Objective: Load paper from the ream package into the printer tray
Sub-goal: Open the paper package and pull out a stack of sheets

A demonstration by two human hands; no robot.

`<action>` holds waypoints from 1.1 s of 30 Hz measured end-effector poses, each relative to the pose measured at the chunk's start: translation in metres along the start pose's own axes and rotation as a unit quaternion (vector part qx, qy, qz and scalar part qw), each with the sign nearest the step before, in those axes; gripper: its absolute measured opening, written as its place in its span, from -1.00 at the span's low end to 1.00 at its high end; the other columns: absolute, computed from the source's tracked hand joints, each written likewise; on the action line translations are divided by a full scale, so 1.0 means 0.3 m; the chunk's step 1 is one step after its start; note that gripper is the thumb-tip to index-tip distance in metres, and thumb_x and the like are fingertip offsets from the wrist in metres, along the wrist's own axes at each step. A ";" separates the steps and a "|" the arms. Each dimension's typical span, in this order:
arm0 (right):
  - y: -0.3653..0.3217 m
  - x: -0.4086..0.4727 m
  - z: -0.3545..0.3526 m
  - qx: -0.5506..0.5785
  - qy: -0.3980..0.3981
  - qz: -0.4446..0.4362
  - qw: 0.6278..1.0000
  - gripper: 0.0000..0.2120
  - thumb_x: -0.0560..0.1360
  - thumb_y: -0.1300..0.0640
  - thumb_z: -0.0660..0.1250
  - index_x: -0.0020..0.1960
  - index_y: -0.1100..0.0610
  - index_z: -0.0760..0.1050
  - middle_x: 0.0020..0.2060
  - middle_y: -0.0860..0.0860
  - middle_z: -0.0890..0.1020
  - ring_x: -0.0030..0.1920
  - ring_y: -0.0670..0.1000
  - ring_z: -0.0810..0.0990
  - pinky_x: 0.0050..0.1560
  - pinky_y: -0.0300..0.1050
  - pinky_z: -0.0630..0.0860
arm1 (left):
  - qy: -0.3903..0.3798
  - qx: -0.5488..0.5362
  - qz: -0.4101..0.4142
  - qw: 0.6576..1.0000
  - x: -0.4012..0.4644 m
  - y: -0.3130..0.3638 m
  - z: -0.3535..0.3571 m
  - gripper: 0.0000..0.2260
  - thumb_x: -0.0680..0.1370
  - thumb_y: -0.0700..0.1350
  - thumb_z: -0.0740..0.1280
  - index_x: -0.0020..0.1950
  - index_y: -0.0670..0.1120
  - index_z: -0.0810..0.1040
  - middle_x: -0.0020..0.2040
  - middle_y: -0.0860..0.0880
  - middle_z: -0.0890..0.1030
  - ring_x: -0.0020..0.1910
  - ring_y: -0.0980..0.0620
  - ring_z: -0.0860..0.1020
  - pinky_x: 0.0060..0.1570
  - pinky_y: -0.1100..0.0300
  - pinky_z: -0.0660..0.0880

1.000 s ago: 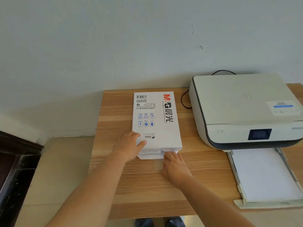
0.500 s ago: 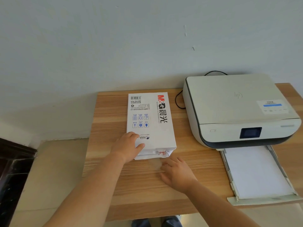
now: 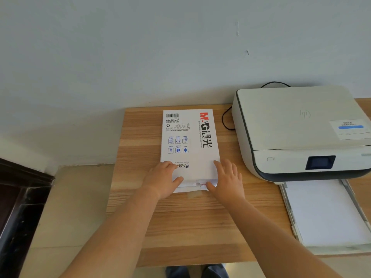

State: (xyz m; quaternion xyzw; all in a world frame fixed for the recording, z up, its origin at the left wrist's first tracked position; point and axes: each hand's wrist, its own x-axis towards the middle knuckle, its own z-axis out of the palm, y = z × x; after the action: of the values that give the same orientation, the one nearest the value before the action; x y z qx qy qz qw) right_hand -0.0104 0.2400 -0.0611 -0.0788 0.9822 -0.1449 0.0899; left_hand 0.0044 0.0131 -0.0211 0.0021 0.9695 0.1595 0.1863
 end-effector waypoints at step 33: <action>0.149 -0.043 -0.020 -0.046 -0.025 -0.013 0.999 -0.21 0.40 -0.28 0.35 0.49 -0.09 0.08 0.51 -0.01 0.14 0.52 0.09 0.06 0.48 0.13 0.05 | -0.004 0.020 0.042 0.999 0.032 0.049 0.024 -0.51 0.58 0.18 0.14 0.44 -0.01 0.30 0.43 0.07 0.30 0.43 0.07 0.22 0.38 0.08 0.23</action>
State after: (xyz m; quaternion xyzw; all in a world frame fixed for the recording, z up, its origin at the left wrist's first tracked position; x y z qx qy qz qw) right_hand -0.0049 0.2863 -0.0668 -0.0994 0.9841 -0.0991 0.1091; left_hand -0.0028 0.0298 -0.0263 0.0475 0.9707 0.1477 0.1834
